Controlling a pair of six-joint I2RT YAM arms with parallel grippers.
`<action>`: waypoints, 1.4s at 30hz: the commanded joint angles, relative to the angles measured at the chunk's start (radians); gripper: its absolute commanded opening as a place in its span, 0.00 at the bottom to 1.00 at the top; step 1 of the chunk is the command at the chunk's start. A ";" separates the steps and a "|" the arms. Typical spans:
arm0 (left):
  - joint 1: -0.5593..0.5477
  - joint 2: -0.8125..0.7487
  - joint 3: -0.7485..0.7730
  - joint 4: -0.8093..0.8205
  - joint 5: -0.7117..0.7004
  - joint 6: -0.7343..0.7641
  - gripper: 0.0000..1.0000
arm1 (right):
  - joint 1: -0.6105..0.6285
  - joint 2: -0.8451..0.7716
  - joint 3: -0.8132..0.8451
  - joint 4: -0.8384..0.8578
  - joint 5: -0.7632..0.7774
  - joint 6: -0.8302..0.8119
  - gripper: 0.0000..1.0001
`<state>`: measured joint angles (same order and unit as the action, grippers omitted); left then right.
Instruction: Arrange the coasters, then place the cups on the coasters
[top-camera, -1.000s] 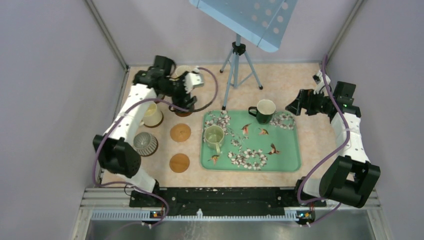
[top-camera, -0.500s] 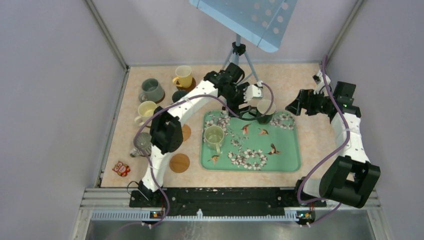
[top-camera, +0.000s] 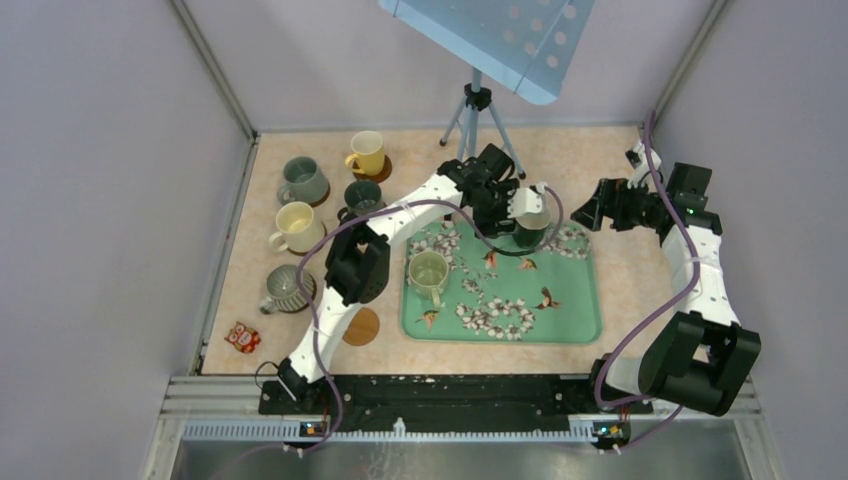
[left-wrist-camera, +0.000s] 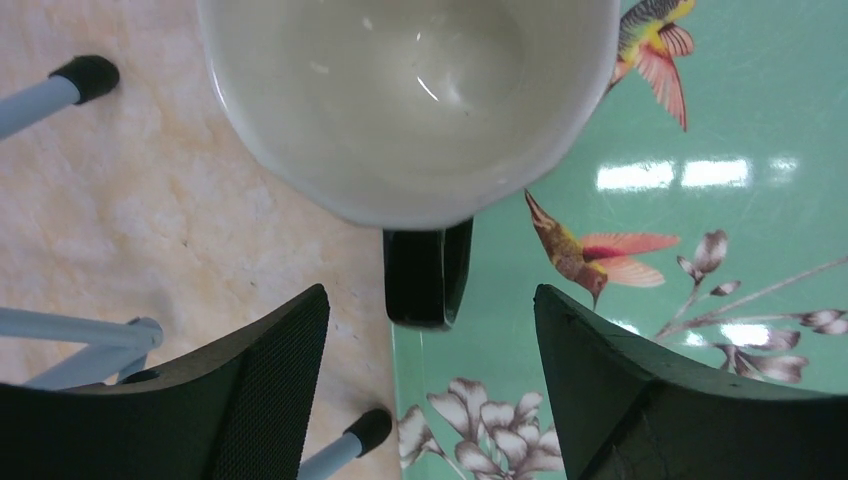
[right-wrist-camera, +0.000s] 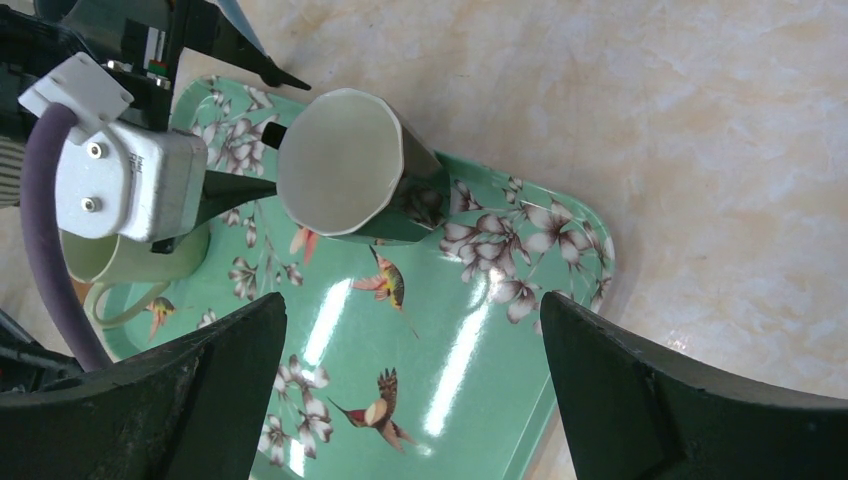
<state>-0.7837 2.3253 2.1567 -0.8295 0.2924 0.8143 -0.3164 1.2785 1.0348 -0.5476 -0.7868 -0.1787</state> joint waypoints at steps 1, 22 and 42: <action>-0.017 0.041 0.080 0.059 -0.016 0.028 0.79 | 0.002 -0.022 0.015 0.014 -0.013 0.002 0.96; -0.055 0.101 0.118 0.095 -0.043 0.085 0.48 | 0.002 -0.022 0.016 0.012 -0.009 -0.001 0.96; -0.038 -0.086 -0.109 0.143 0.102 -0.008 0.00 | 0.002 -0.031 0.021 0.012 -0.004 -0.001 0.96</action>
<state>-0.8310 2.3428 2.0708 -0.6662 0.3069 0.8547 -0.3164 1.2781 1.0348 -0.5476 -0.7864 -0.1791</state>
